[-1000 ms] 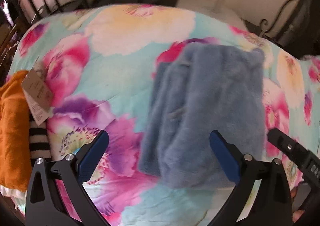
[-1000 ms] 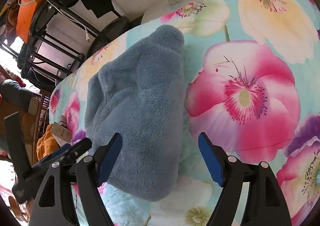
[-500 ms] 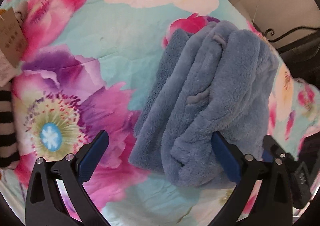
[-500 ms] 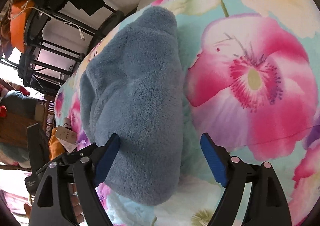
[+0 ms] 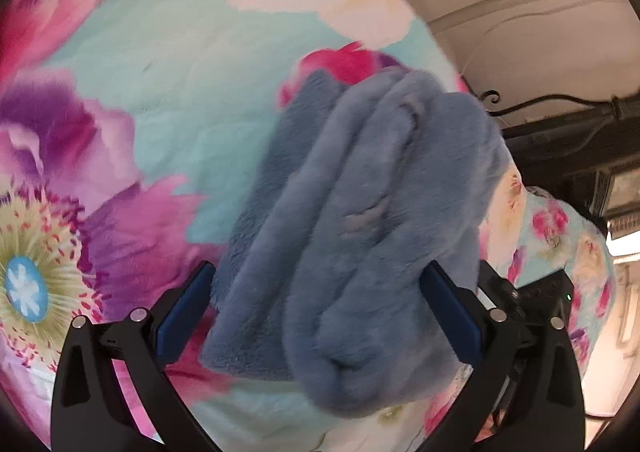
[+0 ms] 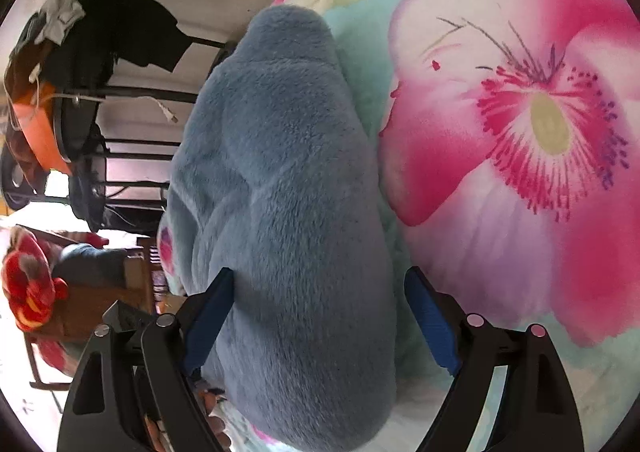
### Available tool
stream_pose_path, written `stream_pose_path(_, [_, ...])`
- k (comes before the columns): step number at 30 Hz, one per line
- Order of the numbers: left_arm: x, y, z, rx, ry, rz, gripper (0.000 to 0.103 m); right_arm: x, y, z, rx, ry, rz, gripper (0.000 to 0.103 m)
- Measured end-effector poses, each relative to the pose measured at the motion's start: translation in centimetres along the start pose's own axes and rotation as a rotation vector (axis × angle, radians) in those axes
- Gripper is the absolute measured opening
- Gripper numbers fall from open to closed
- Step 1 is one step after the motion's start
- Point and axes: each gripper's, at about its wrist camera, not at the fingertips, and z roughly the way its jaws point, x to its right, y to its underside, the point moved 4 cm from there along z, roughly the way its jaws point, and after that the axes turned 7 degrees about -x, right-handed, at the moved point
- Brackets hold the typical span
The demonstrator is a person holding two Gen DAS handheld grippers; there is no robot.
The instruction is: Fold small clothes
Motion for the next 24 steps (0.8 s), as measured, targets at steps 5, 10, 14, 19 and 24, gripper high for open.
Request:
stream_pose_path(5, [1.2,0.1,0.8,0.009,-0.087,0.086,0.098,0.4,0.1,1.1,-0.025,-0.027,0.010,0.087])
stream_pose_path(10, [1.2,0.4,3.6,-0.022,-0.062,0.040,0.099,0.6,1.0,2.8,-0.092,-0.031,-0.007,0.087])
stream_pose_path(14, [2.0,0.3,3.9,-0.015,-0.093,0.058,0.097,-1.4,1.7,2.9,-0.078,0.046,-0.131,0.071])
stream_pose_path(19, [5.3,1.4,3.1,0.038,-0.157,0.157,0.076,-3.5,2.6,1.6,-0.020,0.139,-0.234,0.059])
stream_pose_path(24, [7.9,3.1,2.9,0.049,-0.105,0.172,0.066,-5.5,3.7,-1.2,0.052,0.268,-0.357,0.057])
